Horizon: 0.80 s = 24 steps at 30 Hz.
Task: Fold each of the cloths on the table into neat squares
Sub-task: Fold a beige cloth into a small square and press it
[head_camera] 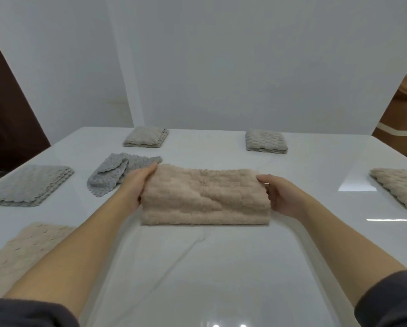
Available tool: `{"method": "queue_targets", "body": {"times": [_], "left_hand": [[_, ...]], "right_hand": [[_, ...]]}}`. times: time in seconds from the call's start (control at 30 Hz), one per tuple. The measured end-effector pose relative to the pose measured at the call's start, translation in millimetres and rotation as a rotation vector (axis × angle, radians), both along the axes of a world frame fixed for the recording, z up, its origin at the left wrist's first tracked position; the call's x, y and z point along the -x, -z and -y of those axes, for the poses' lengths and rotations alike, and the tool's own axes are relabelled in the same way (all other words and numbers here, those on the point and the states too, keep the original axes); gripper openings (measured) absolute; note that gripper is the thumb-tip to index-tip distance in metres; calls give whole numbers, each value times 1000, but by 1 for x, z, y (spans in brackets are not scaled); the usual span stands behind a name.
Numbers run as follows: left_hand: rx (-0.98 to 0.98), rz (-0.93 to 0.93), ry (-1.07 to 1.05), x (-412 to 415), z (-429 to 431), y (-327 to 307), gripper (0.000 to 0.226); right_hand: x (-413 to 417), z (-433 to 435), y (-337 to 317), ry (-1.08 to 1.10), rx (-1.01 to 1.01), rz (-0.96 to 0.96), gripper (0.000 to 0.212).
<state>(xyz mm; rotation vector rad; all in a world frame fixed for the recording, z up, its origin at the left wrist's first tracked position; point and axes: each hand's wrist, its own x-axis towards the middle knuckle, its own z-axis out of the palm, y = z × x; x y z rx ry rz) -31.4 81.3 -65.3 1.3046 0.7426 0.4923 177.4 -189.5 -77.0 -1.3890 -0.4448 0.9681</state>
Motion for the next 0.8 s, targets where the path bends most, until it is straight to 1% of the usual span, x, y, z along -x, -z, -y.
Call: {"method": "queue_targets", "body": {"times": [0.03, 0.07, 0.1, 0.13, 0.17, 0.2, 0.23, 0.27, 0.3, 0.37, 0.4, 0.43, 0.47, 0.5, 0.57, 0.63, 0.7, 0.8], "left_hand": [[135, 31, 106, 6, -5, -4, 35], [188, 11, 226, 13, -8, -8, 48], [191, -34, 332, 20, -11, -11, 60], [154, -89, 413, 25, -12, -12, 67], [91, -144, 455, 27, -11, -13, 66], [-10, -189, 458, 28, -7, -12, 60], [-158, -225, 424, 26, -3, -8, 51], [-349, -259, 366, 23, 1, -3, 41], [-557, -290, 284, 19, 8, 1, 32], [-942, -344, 157, 9, 24, 9, 22], [-1075, -355, 145, 4, 36, 11, 20], [-1171, -365, 167, -3, 46, 14, 22], [-1229, -385, 226, -11, 56, 19, 31], [-1248, -434, 296, -20, 65, 25, 41], [-1224, -616, 419, -33, 77, 35, 55], [-1223, -760, 461, -41, 77, 47, 59], [-1260, -810, 441, -45, 71, 54, 61], [-1274, -812, 418, -53, 64, 53, 62]], "right_hand": [[0, 5, -4, -73, 10, -60, 23], [2, 10, -8, -128, 18, -114, 29], [3, 14, -12, -168, 29, -138, 39], [4, 17, -14, -182, 51, -144, 49], [5, 18, -16, -190, 70, -130, 56], [7, 17, -18, -193, 87, -101, 58], [9, 15, -19, -201, 106, -48, 56], [10, 10, -16, -195, 141, 49, 51], [14, 3, -14, -173, 192, 215, 43], [24, -15, -8, -73, 317, 677, 27], [30, -25, -4, -40, 369, 913, 23], [39, -35, 0, -37, 415, 1104, 24], [47, -45, 5, -63, 455, 1241, 29], [55, -54, 11, -120, 511, 1317, 37], [66, -66, 24, -238, 683, 1338, 54], [69, -72, 35, -281, 802, 1335, 63], [65, -75, 39, -256, 825, 1336, 66], [57, -80, 39, -222, 831, 1325, 66]]}}
